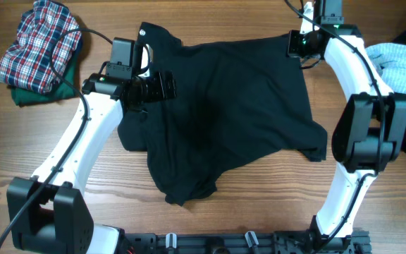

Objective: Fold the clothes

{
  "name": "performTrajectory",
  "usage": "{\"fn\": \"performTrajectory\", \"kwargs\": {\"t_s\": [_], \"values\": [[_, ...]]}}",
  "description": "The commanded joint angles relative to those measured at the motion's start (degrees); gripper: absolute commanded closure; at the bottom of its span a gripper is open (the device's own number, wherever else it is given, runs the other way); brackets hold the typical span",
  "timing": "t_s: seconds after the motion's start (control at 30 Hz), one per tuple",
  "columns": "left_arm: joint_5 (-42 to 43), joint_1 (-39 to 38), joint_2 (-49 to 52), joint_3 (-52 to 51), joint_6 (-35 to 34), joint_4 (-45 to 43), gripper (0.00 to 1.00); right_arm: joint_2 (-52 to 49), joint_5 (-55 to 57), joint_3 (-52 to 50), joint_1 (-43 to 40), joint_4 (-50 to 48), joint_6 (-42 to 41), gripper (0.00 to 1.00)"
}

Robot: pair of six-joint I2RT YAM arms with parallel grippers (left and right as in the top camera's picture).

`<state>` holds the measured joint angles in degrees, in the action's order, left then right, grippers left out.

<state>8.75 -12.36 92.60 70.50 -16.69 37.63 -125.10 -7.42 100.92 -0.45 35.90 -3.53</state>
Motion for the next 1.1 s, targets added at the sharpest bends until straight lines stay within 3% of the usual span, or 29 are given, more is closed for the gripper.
{"fn": "performTrajectory", "kwargs": {"t_s": [0.0,1.07], "values": [[-0.72,0.26,0.55,0.61,-0.33,-0.17,0.0,-1.29,-0.46,1.2,1.11,-3.04,2.05,0.96],[-0.5,0.22,2.69,0.61,-0.31,-0.13,0.0,-15.13,3.67,1.18,4.94,-13.68,1.9,0.95]]}}
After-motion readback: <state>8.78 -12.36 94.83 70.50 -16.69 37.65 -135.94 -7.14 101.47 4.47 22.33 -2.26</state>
